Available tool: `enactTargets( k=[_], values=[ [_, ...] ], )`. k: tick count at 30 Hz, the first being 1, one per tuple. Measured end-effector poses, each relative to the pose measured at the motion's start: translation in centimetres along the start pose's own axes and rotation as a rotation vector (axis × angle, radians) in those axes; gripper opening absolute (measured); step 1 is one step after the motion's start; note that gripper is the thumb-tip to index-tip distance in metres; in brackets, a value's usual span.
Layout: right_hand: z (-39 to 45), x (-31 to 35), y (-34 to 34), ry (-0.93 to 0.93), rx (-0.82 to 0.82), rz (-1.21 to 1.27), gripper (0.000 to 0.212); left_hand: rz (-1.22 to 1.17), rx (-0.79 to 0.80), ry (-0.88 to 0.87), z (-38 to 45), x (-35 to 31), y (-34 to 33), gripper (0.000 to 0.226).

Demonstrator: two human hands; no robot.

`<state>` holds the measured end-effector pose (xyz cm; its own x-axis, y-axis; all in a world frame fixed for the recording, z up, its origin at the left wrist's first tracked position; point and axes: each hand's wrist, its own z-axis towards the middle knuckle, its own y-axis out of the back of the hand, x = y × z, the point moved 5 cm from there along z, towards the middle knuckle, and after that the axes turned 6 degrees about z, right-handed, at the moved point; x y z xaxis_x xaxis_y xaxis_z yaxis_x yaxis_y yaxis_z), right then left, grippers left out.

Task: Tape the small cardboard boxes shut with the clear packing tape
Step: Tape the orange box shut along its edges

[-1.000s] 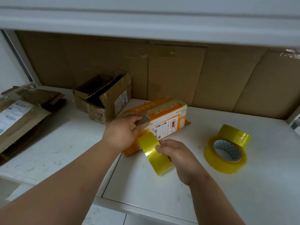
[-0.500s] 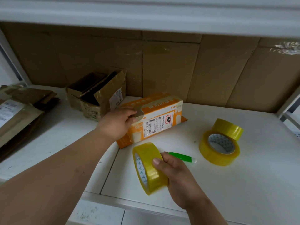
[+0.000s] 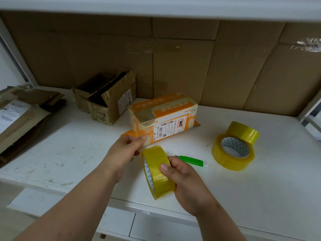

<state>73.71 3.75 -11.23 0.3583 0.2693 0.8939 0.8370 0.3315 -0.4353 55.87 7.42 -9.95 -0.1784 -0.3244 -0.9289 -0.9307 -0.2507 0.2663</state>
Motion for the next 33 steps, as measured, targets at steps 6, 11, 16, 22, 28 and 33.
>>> enactTargets(
  k=[6, 11, 16, 22, 28, 33],
  values=[
    [-0.8, 1.4, 0.7, -0.005, 0.043, -0.16, 0.029, -0.228, 0.042, 0.133, -0.7, 0.4, -1.6, 0.002],
    [1.4, 4.0, 6.1, 0.091, -0.339, -0.875, 0.032, -0.313, -0.011, 0.142, -1.2, 0.5, -1.9, 0.012],
    [3.7, 2.9, 8.2, -0.057, -0.32, -1.808, 0.038, -0.35, -0.021, 0.136, -1.7, 0.5, -2.0, 0.011],
    [4.7, 5.1, 7.2, 0.06, -0.328, -1.638, 0.026, -0.381, -0.023, 0.161, -1.9, 0.7, -2.0, 0.014],
    [5.8, 9.6, 0.3, 0.255, -0.044, -1.352, 0.026, -0.464, -0.064, 0.204, -1.9, 1.1, -2.3, 0.024],
    [7.4, 9.9, -2.5, 0.239, 0.064, -1.619, 0.032, -0.454, -0.084, 0.195, -1.5, 1.2, -2.4, 0.019]
  ],
)
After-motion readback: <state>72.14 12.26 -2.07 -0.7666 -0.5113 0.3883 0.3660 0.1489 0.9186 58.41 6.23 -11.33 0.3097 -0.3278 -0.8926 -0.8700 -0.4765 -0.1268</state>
